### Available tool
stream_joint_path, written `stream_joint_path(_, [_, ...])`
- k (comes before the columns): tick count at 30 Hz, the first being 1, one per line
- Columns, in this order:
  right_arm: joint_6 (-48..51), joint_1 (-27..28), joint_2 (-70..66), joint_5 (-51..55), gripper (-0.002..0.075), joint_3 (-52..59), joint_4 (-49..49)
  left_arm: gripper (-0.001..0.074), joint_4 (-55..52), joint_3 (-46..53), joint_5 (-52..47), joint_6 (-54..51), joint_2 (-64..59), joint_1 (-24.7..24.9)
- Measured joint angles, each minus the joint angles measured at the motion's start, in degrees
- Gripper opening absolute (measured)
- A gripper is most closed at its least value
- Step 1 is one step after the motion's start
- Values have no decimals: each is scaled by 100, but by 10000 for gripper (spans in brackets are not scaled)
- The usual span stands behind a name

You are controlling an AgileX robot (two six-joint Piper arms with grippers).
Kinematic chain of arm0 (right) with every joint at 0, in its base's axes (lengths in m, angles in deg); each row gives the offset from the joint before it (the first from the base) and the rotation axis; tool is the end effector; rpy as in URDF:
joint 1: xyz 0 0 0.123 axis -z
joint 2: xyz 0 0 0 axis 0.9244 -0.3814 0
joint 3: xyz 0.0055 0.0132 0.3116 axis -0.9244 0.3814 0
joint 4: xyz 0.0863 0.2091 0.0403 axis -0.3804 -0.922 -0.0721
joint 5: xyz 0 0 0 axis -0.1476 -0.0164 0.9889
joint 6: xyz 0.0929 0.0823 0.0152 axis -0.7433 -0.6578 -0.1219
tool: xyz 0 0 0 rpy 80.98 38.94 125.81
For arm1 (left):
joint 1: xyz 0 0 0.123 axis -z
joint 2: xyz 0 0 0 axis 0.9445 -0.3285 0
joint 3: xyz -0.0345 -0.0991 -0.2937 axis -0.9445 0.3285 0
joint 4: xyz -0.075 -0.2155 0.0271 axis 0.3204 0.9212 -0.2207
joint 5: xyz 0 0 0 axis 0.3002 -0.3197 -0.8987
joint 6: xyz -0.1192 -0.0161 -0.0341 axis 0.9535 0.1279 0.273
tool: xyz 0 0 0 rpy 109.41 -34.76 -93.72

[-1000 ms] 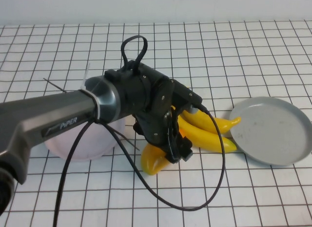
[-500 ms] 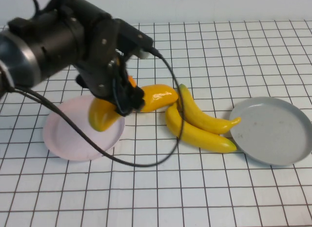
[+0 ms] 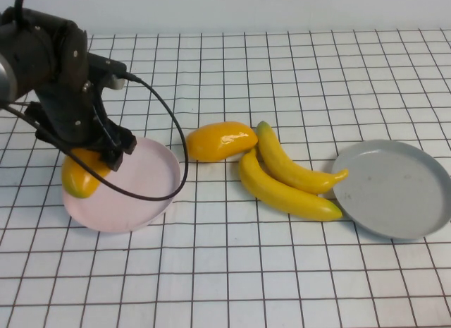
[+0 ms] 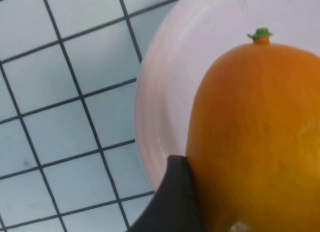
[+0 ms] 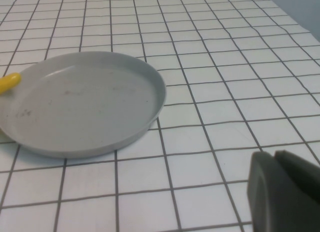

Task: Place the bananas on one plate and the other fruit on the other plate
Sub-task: Put one type of fruit in the left plate

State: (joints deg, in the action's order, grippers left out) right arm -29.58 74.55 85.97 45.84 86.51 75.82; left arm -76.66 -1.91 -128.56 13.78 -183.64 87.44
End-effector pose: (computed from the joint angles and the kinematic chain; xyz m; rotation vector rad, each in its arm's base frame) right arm 0.0371 0.0003 0.1628 0.1093 1.8470 -0.0299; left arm 0.3737 -0.0928 0.2565 0.5416 2.7942 0.1685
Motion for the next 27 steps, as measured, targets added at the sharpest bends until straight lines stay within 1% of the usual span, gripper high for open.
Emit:
stream_joint_path(6, [0,0,0,0,-16,0,0,567,70,0,156,-21,-386,-39])
stream_joint_path(9, [0,0,0,0,-17,0,0,568,287,0,298,-523,-410,-42])
stream_joint_path(13, [0,0,0,0,-16,0,0,659,410,0,324,-936,-410,-42])
stream_joint_path(17, [0,0,0,0,-17,0,0,668,410,-60,232,-1164,-410,-52])
stream_joint_path(20, [0,0,0,0,-16,0,0,668,464,-308,18,-1378,-374,-39])
stream_joint_path(24, [0,0,0,0,-17,0,0,668,522,-894,-98,-2260,-366,192])
stream_joint_path(27, [0,0,0,0,-16,0,0,668,559,-1209,118,-3277,-366,565])
